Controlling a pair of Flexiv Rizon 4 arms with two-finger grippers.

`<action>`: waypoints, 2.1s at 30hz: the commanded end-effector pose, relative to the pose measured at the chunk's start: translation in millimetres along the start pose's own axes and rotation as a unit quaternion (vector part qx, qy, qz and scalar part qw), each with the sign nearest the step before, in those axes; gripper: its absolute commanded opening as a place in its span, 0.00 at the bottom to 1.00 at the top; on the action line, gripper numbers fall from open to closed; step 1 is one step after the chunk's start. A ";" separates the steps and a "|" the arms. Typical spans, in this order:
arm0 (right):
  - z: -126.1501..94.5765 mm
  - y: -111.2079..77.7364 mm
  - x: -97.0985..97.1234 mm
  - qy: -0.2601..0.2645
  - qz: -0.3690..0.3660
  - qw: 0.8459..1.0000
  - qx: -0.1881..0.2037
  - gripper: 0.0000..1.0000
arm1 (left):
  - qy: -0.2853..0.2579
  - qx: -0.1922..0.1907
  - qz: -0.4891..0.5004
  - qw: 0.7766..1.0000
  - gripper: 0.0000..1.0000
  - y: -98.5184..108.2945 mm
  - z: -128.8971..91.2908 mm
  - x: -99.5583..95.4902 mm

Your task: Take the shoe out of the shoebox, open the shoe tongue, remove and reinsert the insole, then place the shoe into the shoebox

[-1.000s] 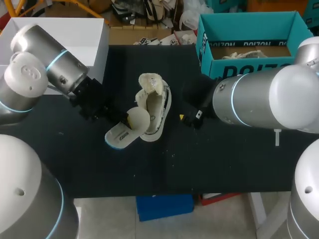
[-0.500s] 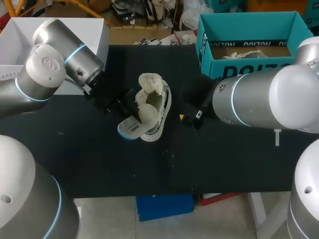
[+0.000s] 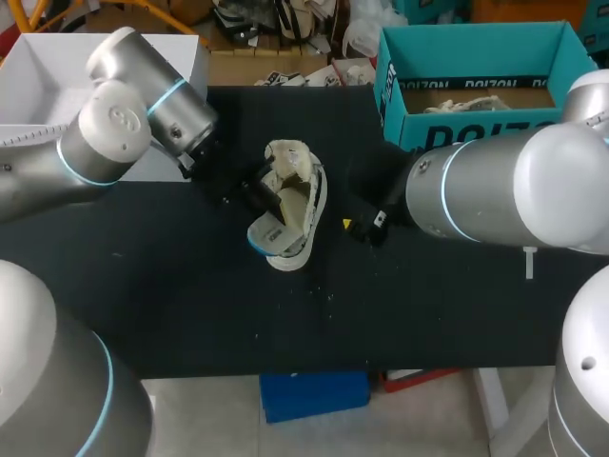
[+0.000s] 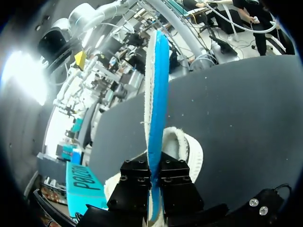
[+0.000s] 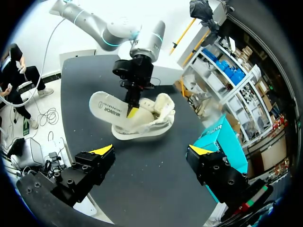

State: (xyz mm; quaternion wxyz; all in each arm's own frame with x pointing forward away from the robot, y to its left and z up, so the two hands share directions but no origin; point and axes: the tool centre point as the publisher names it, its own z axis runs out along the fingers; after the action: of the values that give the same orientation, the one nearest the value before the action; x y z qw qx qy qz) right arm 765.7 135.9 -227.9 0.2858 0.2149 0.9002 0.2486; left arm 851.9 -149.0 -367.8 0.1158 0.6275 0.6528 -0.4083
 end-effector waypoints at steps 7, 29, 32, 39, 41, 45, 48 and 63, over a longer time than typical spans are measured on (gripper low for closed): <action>1.6 0.0 1.0 0.000 0.000 1.000 -0.001 1.00 | 0.009 -0.030 -0.010 0.999 0.27 11.7 5.8 -5.3; 1.6 0.0 1.0 0.000 0.000 1.000 -0.001 1.00 | 0.032 -0.015 0.000 0.999 0.55 -58.4 -10.7 7.6; 1.6 0.0 1.0 0.000 0.000 1.000 -0.001 1.00 | 0.039 -0.011 0.000 0.999 0.46 -59.5 -7.0 9.5; 1.6 0.0 1.0 0.000 0.000 1.000 -0.001 1.00 | 0.042 -0.005 0.006 0.999 0.00 -63.1 -4.9 12.7; 1.6 0.0 1.0 0.000 0.000 1.000 -0.001 1.00 | 0.036 -0.006 0.007 0.999 0.00 -61.9 -7.0 12.2; 1.6 0.0 1.0 0.000 0.000 1.000 -0.001 1.00 | 0.017 -0.010 0.007 1.000 0.00 -55.8 -10.1 9.6; 1.6 0.0 1.0 0.000 0.000 1.000 -0.001 1.00 | 0.005 -0.015 0.009 1.000 0.00 -51.1 -10.8 6.0; 1.6 0.0 1.0 0.000 0.000 1.000 -0.001 1.00 | -0.012 -0.048 0.005 0.999 0.00 -20.2 -7.6 1.7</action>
State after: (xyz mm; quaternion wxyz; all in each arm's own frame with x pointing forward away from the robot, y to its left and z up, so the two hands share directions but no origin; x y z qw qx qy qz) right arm 765.8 136.0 -227.9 0.2858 0.2148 0.9002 0.2486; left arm 832.7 -137.4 -353.3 0.1543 0.6199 0.6665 -0.3843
